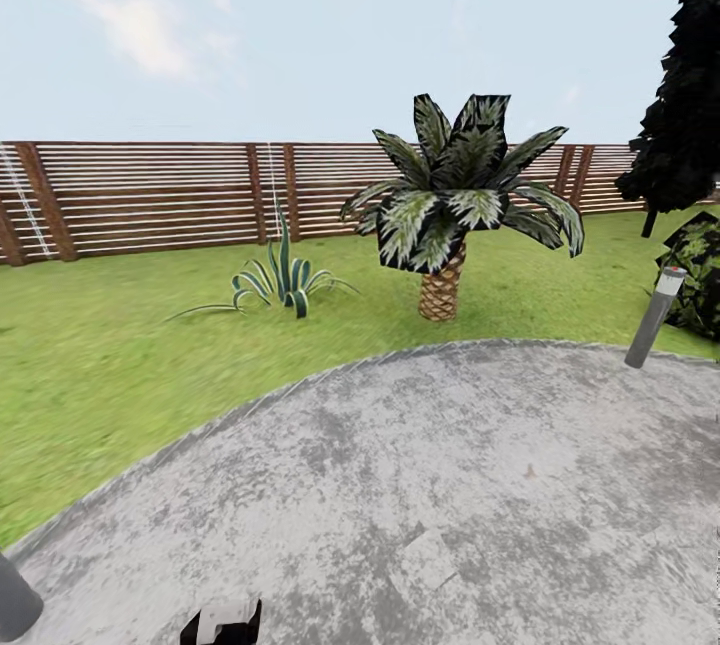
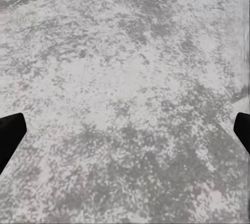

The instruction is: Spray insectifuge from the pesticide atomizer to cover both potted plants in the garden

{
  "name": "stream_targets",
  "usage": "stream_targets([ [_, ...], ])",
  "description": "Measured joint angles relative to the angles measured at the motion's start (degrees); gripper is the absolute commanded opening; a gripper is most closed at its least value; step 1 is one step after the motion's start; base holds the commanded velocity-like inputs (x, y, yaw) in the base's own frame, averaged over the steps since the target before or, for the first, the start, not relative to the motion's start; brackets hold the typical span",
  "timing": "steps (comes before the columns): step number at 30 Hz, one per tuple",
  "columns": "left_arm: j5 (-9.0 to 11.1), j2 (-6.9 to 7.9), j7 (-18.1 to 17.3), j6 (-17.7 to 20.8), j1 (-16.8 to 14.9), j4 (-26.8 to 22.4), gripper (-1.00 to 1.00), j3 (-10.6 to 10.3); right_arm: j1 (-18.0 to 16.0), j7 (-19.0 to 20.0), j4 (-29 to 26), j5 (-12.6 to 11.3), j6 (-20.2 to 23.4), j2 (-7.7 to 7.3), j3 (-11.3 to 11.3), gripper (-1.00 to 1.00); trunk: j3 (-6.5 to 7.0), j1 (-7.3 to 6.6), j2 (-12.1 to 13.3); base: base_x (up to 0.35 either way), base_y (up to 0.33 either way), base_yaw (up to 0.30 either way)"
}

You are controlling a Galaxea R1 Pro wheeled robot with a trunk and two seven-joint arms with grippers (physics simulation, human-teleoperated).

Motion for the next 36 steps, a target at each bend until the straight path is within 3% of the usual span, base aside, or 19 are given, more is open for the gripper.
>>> stream_targets([
  [10,0.00,-0.02,0.00,0.00,0.00,0.00,1.00,0.00,0.00,0.07,0.00,-0.04,-0.01,0.00,0.00,1.00,0.36,0.00,0.00,0.300,0.000,-0.167],
  [36,0.00,-0.02,0.00,0.00,-0.01,-0.01,1.00,0.00,0.00,-0.02,0.00,0.03,-0.01,0.00,0.00,1.00,0.39,0.00,0.00,0.298,0.000,-0.003],
])
